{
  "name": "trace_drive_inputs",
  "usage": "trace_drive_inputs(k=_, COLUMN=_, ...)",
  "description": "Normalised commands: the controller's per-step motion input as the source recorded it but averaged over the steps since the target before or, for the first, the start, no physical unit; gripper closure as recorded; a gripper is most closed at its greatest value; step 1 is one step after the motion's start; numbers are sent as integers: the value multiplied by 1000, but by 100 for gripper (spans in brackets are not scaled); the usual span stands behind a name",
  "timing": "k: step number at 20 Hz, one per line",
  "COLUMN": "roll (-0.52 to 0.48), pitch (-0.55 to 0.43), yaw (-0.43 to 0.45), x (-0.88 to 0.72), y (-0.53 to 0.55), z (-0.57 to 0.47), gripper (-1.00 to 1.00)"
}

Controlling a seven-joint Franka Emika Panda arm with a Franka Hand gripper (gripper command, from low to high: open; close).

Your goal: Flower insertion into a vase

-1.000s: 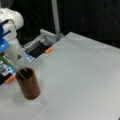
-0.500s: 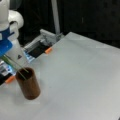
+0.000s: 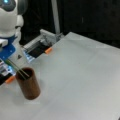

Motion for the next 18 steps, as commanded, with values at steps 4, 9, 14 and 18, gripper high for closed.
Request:
trace_drive_inputs(k=4, roll=-118, pitch=455, yaw=-82, x=258, y=-84, z=182, gripper=100)
trace_drive_inputs(k=9, roll=-158, pitch=550, yaw=-98, x=374, y=-15, z=189, gripper=100)
trace_drive_inputs(k=14, roll=-158, pitch=480, yaw=-127, x=431, y=18, z=84, gripper=100)
trace_drive_inputs(k=18, roll=-115, pitch=377, yaw=-136, x=364, y=-20, z=26, gripper=100)
